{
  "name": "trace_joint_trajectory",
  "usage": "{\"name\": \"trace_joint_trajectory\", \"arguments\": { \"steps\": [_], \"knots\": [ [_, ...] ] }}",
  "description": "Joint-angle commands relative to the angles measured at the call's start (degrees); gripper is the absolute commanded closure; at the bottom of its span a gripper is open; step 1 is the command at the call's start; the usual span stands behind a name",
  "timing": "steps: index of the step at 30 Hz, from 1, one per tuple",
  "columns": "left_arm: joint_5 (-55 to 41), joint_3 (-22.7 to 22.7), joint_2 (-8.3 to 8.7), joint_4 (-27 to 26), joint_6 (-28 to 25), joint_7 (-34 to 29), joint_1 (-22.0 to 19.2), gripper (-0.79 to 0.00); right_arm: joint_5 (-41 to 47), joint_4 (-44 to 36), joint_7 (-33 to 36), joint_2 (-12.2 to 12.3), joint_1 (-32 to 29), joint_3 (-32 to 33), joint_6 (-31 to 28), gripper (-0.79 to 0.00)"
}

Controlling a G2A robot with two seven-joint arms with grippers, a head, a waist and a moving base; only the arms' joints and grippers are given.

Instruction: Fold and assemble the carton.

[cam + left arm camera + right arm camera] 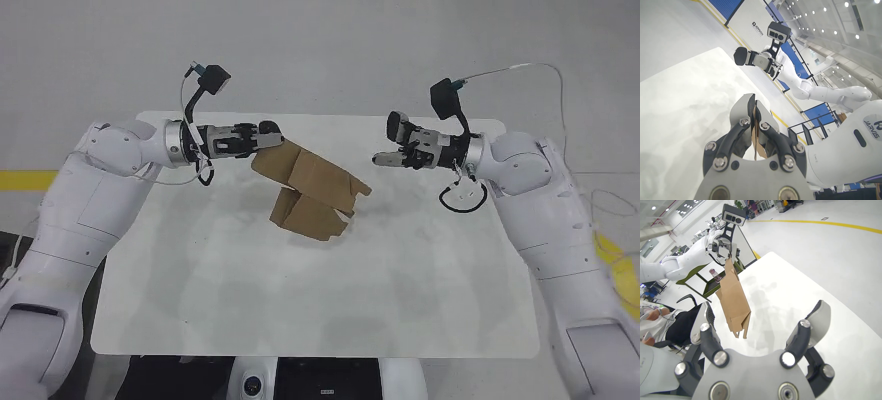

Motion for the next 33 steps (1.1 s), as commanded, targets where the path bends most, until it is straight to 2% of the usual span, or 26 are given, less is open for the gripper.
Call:
{"name": "trace_joint_trajectory", "arguments": {
  "steps": [1,8,17,18,19,22,25,30,33],
  "knots": [
    [-1.20,0.50,0.55,-1.48,0.72,-0.70,0.24,0.000,1.58,0.55,0.27,-0.15,1.38,-3.34,0.29,-0.785],
    [-4.30,1.98,2.28,-5.42,1.96,-1.94,0.71,0.000,5.94,1.05,-1.67,0.11,5.25,-15.01,-1.65,-0.785],
    [-5.41,4.26,4.07,-7.27,1.28,-1.27,0.36,0.000,12.36,-0.30,-3.84,1.42,11.50,-29.76,-3.83,-0.785],
    [-5.53,4.52,4.24,-7.31,1.16,-1.15,0.26,0.000,13.34,-0.46,-3.84,1.59,12.09,-30.86,-3.83,-0.739],
    [-5.66,4.82,4.40,-7.39,1.12,-1.11,0.16,0.000,14.17,-0.59,-3.84,1.75,12.68,-31.89,-3.83,-0.631],
    [-6.38,5.65,4.84,-7.51,1.03,-1.02,-0.17,0.000,15.90,-0.80,-3.85,2.17,14.21,-34.68,-3.83,-0.391],
    [-7.04,6.43,5.25,-7.68,0.93,-0.92,-0.55,0.000,17.38,-0.96,-3.85,2.47,15.50,-37.20,-3.83,-0.311],
    [-8.52,7.53,5.88,-7.73,0.80,-0.79,-1.09,0.000,19.59,-1.99,-3.85,2.83,17.28,-40.42,-3.83,-0.108],
    [-9.68,8.14,6.18,-7.87,0.90,-0.89,-1.39,0.000,20.29,-2.91,-3.85,3.10,18.08,-41.95,-3.83,-0.022]
  ]
}}
